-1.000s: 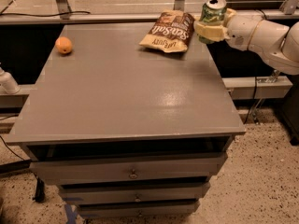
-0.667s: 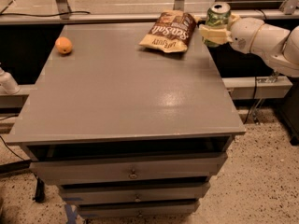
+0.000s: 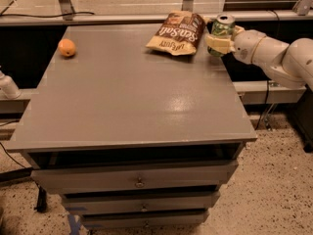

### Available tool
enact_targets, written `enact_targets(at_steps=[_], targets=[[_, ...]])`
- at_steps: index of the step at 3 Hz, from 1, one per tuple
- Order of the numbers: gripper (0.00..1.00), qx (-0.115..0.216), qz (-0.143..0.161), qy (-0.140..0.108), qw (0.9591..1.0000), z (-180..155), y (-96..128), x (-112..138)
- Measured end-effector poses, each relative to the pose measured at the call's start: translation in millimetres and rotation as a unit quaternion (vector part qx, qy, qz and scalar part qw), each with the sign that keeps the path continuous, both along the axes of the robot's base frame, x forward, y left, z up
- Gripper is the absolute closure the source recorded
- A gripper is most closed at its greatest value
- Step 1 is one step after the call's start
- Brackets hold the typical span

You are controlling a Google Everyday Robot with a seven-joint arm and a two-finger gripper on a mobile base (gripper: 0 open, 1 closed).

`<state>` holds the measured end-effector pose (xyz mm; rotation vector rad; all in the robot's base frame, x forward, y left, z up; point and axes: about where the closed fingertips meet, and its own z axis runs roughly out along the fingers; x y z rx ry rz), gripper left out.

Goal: Move green can near brown chip bag

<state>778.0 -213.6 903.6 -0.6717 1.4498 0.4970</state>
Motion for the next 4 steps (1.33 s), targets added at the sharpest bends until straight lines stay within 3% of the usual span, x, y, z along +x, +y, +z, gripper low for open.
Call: enact_targets(at_steps=[2, 3, 4], targets=[[1.0, 0.034, -0.002, 0.022, 0.9992, -19, 24, 28], [0.84, 0.041, -0.011, 0.051, 0.9978, -28, 28, 33], [0.61, 0.039, -0.025, 0.079, 0.9958, -36, 25, 33]])
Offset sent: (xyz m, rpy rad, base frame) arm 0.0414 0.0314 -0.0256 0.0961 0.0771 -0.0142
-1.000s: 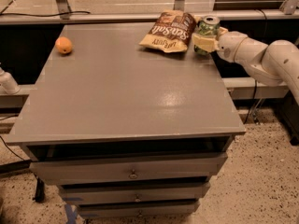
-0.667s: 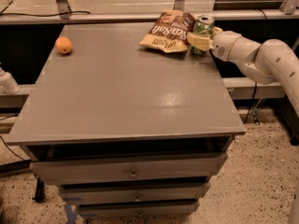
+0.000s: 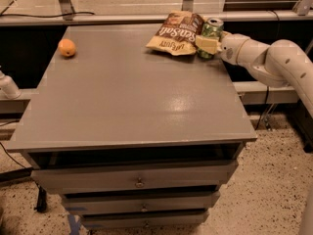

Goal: Move green can near brown chip bag

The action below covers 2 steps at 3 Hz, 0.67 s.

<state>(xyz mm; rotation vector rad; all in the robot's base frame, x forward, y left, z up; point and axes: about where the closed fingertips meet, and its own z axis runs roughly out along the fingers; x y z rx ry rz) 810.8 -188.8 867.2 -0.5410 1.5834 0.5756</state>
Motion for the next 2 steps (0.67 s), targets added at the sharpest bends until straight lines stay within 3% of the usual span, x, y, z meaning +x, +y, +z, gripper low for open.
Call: enact_targets(at_steps=[2], targets=[[0.13, 0.0, -0.001, 0.002, 1.0, 2.5, -0.3, -0.1]])
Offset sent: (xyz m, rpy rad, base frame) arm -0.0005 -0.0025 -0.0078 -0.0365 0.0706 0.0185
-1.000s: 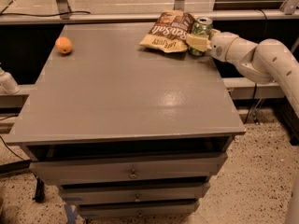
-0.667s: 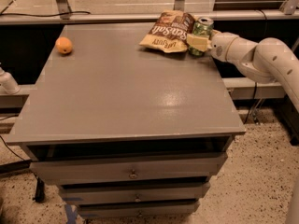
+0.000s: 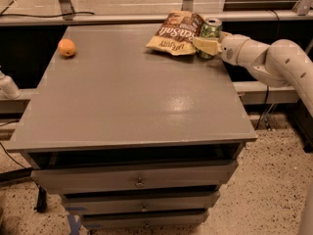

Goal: Move green can near brown chip bag

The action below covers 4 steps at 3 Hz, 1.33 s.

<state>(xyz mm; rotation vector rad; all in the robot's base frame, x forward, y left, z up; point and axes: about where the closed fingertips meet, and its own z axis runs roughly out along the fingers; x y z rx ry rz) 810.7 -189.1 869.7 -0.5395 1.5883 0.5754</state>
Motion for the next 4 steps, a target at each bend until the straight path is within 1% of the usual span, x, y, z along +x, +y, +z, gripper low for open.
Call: enact_targets(at_steps=[1, 2, 3, 4], targets=[[0.0, -0.009, 0.013, 0.014, 0.9998, -5, 5, 1], [0.0, -0.018, 0.038, 0.024, 0.9988, -6, 16, -1], [0.0, -0.049, 0.081, 0.012, 0.9954, 12, 27, -23], [0.0, -0.096, 0.118, -0.01, 0.9883, 39, 23, -63]])
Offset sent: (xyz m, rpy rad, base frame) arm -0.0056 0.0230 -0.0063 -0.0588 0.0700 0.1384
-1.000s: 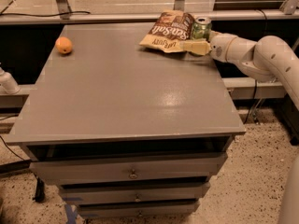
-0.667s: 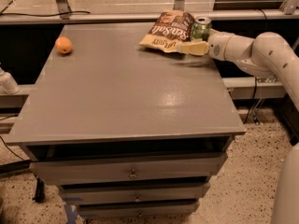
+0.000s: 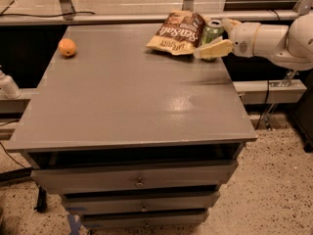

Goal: Move green can near brown chip bag

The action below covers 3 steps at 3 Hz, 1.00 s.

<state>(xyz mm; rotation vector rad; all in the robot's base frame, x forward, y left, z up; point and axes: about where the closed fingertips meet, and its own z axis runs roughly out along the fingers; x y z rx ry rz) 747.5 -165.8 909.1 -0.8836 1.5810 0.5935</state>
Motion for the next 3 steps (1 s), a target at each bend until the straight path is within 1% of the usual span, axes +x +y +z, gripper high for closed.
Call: enact_targets(at_steps=[1, 2, 3], targets=[[0.0, -0.044, 0.019, -0.031, 0.9984, 31, -17, -56], [0.0, -0.081, 0.005, -0.057, 0.9951, 57, -50, -119], [0.0, -0.101, -0.024, -0.088, 0.9907, 82, -73, -180]])
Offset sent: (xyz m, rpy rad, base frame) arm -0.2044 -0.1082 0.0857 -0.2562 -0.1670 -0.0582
